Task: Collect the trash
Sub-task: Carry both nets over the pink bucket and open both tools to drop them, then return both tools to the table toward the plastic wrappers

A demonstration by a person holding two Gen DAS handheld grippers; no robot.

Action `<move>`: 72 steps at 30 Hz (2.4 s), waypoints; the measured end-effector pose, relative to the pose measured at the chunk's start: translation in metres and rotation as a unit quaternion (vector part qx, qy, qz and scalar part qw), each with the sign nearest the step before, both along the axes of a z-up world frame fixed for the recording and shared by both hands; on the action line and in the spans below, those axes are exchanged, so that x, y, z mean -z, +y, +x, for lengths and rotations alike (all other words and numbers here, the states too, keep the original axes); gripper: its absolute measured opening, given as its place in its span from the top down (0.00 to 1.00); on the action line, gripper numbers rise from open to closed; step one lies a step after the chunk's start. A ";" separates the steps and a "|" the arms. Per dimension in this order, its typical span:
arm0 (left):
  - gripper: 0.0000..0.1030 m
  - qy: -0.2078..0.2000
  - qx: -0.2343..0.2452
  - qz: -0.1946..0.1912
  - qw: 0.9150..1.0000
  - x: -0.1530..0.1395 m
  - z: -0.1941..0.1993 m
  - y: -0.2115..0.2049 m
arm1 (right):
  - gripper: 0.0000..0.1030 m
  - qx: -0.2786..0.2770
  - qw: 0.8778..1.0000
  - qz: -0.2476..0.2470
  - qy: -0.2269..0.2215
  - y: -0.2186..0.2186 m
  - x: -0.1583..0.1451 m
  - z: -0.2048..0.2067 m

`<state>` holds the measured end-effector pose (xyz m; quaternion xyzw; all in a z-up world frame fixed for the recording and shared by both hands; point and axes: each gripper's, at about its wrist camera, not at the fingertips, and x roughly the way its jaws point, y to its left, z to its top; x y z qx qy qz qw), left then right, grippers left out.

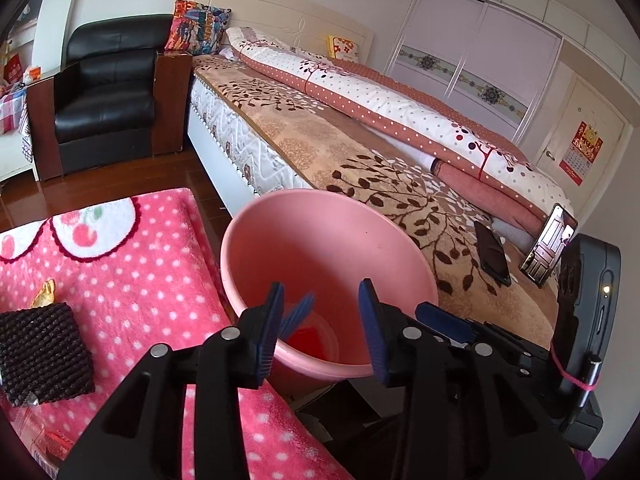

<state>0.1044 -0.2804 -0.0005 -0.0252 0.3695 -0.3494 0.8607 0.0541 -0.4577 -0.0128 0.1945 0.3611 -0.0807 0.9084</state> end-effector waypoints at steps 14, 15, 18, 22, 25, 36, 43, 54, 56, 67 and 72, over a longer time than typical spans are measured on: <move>0.62 -0.054 -0.030 0.013 0.998 -0.027 -0.033 0.035 | 0.37 -0.030 0.998 -0.010 -0.047 0.035 -0.028 -0.019; 0.62 -0.056 -0.033 0.013 0.998 -0.029 -0.035 0.039 | 0.36 -0.033 0.998 -0.010 -0.050 0.039 -0.029 -0.021; 0.62 -0.066 -0.041 0.013 0.997 -0.034 -0.043 0.052 | 0.36 -0.045 0.997 -0.009 -0.058 0.052 -0.035 -0.025; 0.62 -0.077 -0.055 0.020 0.995 -0.039 -0.052 0.071 | 0.36 -0.064 0.996 -0.009 -0.069 0.072 -0.040 -0.031; 0.62 -0.086 -0.070 0.024 0.994 -0.042 -0.058 0.088 | 0.36 -0.081 0.994 -0.007 -0.072 0.087 -0.042 -0.034; 0.62 -0.108 -0.153 0.044 0.981 -0.041 -0.079 0.174 | 0.36 -0.163 0.984 0.000 -0.074 0.147 -0.039 -0.040; 0.62 -0.097 -0.224 0.060 0.968 -0.030 -0.090 0.235 | 0.36 -0.222 0.973 0.002 -0.058 0.185 -0.029 -0.034; 0.62 -0.033 -0.296 0.074 0.952 0.008 -0.092 0.300 | 0.36 -0.289 0.957 -0.011 -0.028 0.233 -0.011 -0.023; 0.62 -0.021 -0.299 0.067 0.952 0.012 -0.087 0.302 | 0.36 -0.293 0.956 -0.014 -0.023 0.238 -0.008 -0.020; 0.62 0.014 -0.302 0.060 0.951 0.035 -0.049 0.299 | 0.36 -0.296 0.955 -0.024 -0.001 0.247 0.003 -0.005; 0.81 0.033 -0.300 0.053 0.952 0.040 -0.039 0.301 | 0.36 -0.300 0.953 -0.026 0.008 0.252 0.009 0.002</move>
